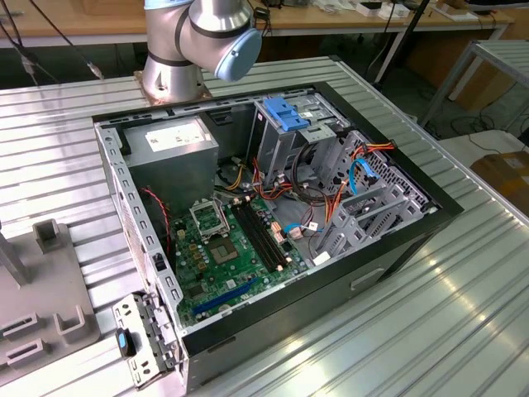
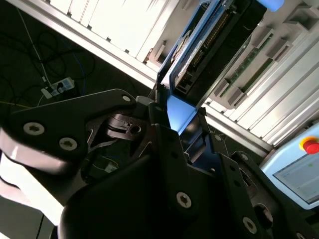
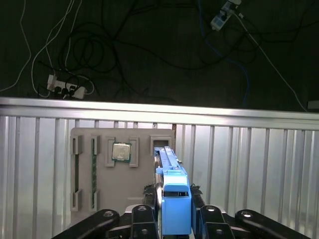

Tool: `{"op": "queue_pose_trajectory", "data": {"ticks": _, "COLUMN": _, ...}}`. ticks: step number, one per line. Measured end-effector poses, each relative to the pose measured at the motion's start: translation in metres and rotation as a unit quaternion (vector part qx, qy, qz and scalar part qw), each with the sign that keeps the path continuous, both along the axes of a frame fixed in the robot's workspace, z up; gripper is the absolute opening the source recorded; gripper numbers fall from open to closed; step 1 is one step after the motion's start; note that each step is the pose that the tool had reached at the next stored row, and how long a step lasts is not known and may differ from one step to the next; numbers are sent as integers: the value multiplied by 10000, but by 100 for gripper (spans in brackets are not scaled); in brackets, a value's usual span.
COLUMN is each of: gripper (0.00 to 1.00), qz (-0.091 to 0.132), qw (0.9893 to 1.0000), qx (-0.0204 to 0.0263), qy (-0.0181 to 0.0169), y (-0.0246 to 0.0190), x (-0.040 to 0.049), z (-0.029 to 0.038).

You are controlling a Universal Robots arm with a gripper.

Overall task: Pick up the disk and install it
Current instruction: 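Pick up the disk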

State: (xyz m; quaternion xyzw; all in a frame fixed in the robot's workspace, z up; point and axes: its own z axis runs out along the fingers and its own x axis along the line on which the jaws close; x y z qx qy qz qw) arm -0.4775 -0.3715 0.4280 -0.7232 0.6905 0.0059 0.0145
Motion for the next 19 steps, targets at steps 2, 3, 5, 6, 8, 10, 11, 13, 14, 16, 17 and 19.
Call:
{"op": "queue_pose_trajectory", "data": {"ticks": 2, "gripper": 36, "qz": 0, "qw": 10000, "qx": -2, "qy": 2, "y": 0, "x": 0, "z": 8}}
{"op": "queue_pose_trajectory", "data": {"ticks": 3, "gripper": 36, "qz": 0, "qw": 10000, "qx": -4, "qy": 1, "y": 0, "x": 1, "z": 14}}
{"op": "queue_pose_trajectory", "data": {"ticks": 5, "gripper": 36, "qz": 0, "qw": 10000, "qx": -7, "qy": 1, "y": 0, "x": 2, "z": 54}}
{"op": "queue_pose_trajectory", "data": {"ticks": 6, "gripper": 36, "qz": 0, "qw": 10000, "qx": -7, "qy": 0, "y": 0, "x": 3, "z": 79}}
{"op": "queue_pose_trajectory", "data": {"ticks": 8, "gripper": 36, "qz": 0, "qw": 10000, "qx": -7, "qy": 0, "y": 0, "x": 4, "z": 152}}
{"op": "queue_pose_trajectory", "data": {"ticks": 10, "gripper": 36, "qz": 0, "qw": 10000, "qx": -7, "qy": 0, "y": 0, "x": 6, "z": 215}}
{"op": "queue_pose_trajectory", "data": {"ticks": 11, "gripper": 36, "qz": 0, "qw": 10000, "qx": -7, "qy": 0, "y": 0, "x": 6, "z": 245}}
{"op": "queue_pose_trajectory", "data": {"ticks": 13, "gripper": 36, "qz": 0, "qw": 10000, "qx": -7, "qy": 0, "y": 0, "x": 8, "z": 331}}
{"op": "queue_pose_trajectory", "data": {"ticks": 14, "gripper": 36, "qz": 0, "qw": 10000, "qx": -7, "qy": 0, "y": 0, "x": 8, "z": 398}}
{"op": "queue_pose_trajectory", "data": {"ticks": 16, "gripper": 36, "qz": 0, "qw": 10000, "qx": -7, "qy": 0, "y": 0, "x": 9, "z": 477}}
{"op": "queue_pose_trajectory", "data": {"ticks": 17, "gripper": 36, "qz": 0, "qw": 10000, "qx": -7, "qy": 1, "y": 0, "x": 10, "z": 546}}
{"op": "queue_pose_trajectory", "data": {"ticks": 19, "gripper": 36, "qz": 0, "qw": 10000, "qx": -7, "qy": 1, "y": 0, "x": 10, "z": 650}}
